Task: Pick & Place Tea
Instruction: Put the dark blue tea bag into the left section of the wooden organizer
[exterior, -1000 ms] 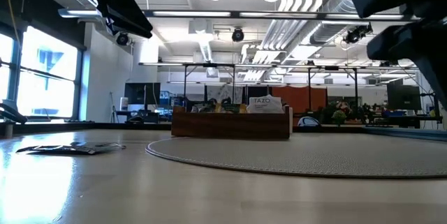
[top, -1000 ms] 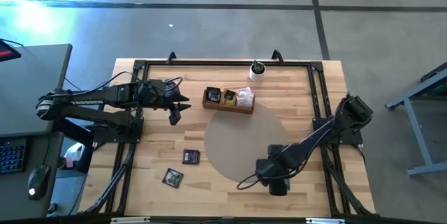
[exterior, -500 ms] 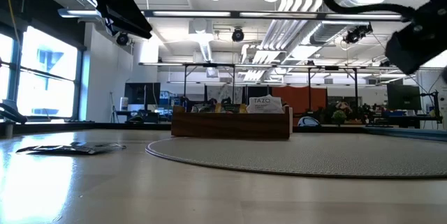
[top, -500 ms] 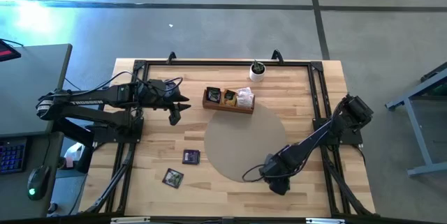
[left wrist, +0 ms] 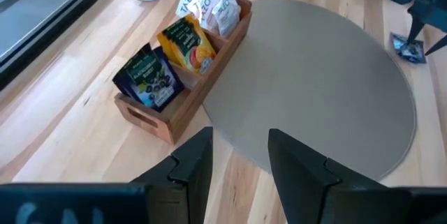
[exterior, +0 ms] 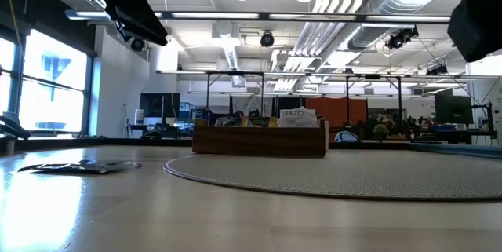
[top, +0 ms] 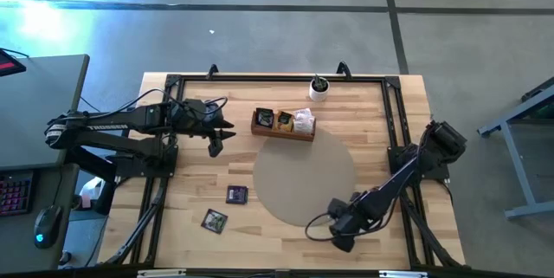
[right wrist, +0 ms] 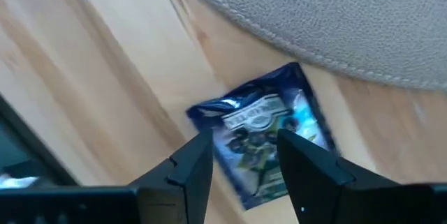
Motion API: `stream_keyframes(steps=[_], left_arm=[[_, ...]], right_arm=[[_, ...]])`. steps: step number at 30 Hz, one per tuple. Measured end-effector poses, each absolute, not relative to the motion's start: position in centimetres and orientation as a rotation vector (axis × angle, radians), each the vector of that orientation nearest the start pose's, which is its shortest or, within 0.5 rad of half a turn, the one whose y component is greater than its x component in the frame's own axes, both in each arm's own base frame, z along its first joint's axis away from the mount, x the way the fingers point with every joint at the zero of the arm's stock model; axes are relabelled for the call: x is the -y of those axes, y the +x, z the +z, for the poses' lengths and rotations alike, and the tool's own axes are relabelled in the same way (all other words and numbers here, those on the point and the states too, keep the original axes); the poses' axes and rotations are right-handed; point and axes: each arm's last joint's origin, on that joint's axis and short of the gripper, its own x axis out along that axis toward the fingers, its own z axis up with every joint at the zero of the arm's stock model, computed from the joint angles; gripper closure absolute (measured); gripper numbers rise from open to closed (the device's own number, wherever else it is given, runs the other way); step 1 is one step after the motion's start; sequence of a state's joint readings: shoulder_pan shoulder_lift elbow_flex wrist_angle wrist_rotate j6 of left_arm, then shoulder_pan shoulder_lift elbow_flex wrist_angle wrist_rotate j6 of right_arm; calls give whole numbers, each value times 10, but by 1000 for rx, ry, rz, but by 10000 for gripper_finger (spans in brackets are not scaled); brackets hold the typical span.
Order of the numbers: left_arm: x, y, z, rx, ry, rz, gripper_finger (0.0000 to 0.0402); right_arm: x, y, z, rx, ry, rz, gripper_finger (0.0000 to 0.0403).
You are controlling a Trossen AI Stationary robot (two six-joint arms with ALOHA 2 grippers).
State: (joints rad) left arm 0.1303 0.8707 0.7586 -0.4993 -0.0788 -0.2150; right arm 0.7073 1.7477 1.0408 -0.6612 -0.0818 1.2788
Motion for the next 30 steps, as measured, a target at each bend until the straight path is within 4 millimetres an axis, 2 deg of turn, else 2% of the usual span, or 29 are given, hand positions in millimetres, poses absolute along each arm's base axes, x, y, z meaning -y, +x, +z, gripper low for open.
stream_keyframes(steps=[6, 11, 17, 26, 30], left_arm=[[-26, 177, 282, -590, -223, 268, 264], [-26, 177, 282, -589, -224, 268, 264], [-26, 177, 282, -588, -229, 269, 264], [-26, 178, 282, -582, -248, 275, 264], [-26, 178, 282, -583, -248, 275, 264]], right_arm=[[-200, 226, 147, -1485, 408, -192, 246], [-196, 223, 146, -1501, 320, -189, 238], [-196, 220, 146, -1558, 336, -179, 234], [-200, 222, 152, -1597, 388, -157, 251], [-203, 218, 150, -1604, 356, -161, 256]])
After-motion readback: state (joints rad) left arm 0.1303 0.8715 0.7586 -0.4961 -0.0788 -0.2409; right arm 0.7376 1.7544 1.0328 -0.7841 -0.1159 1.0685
